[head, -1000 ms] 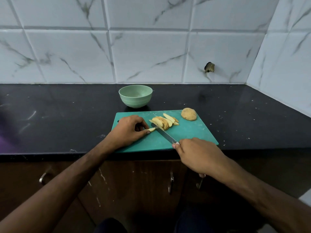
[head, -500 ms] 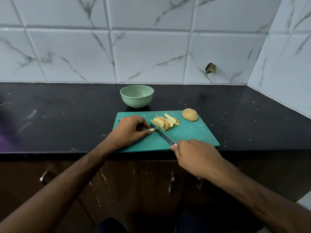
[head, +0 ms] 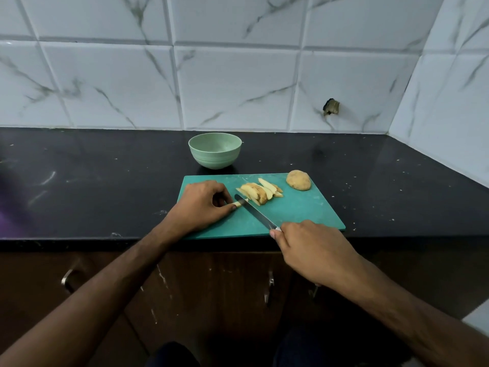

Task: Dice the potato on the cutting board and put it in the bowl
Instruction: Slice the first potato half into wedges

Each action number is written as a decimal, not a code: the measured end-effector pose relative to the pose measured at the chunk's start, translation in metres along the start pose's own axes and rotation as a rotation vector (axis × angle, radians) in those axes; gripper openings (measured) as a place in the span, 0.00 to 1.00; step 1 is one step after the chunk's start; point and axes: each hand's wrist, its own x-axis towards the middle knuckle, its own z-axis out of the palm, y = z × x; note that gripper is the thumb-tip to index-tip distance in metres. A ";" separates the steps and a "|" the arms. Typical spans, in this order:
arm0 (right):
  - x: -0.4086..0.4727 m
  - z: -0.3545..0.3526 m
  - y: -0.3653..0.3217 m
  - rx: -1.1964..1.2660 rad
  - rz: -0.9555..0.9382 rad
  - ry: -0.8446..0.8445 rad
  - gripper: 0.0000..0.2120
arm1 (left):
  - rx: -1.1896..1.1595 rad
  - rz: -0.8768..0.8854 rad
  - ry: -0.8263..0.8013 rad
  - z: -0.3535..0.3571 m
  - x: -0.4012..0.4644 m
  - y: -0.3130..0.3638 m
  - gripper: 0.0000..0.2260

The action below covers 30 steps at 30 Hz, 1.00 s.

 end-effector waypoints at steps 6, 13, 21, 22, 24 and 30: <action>0.008 0.009 -0.009 -0.063 -0.038 0.036 0.18 | -0.031 -0.009 -0.021 -0.001 0.000 0.000 0.06; 0.014 -0.006 -0.006 -0.037 -0.006 0.053 0.20 | 0.012 -0.009 -0.013 -0.005 -0.006 0.001 0.11; -0.002 0.005 -0.005 0.008 -0.024 0.003 0.18 | -0.010 -0.014 -0.024 -0.008 -0.007 0.000 0.06; -0.001 0.007 -0.006 0.020 -0.026 0.000 0.18 | -0.020 -0.023 -0.031 -0.008 -0.007 0.001 0.06; 0.003 0.011 -0.009 0.032 -0.032 0.002 0.19 | -0.044 -0.044 -0.045 -0.009 -0.006 0.001 0.05; 0.014 0.005 -0.017 -0.018 -0.016 0.008 0.20 | 0.037 -0.027 0.010 -0.007 -0.010 -0.001 0.07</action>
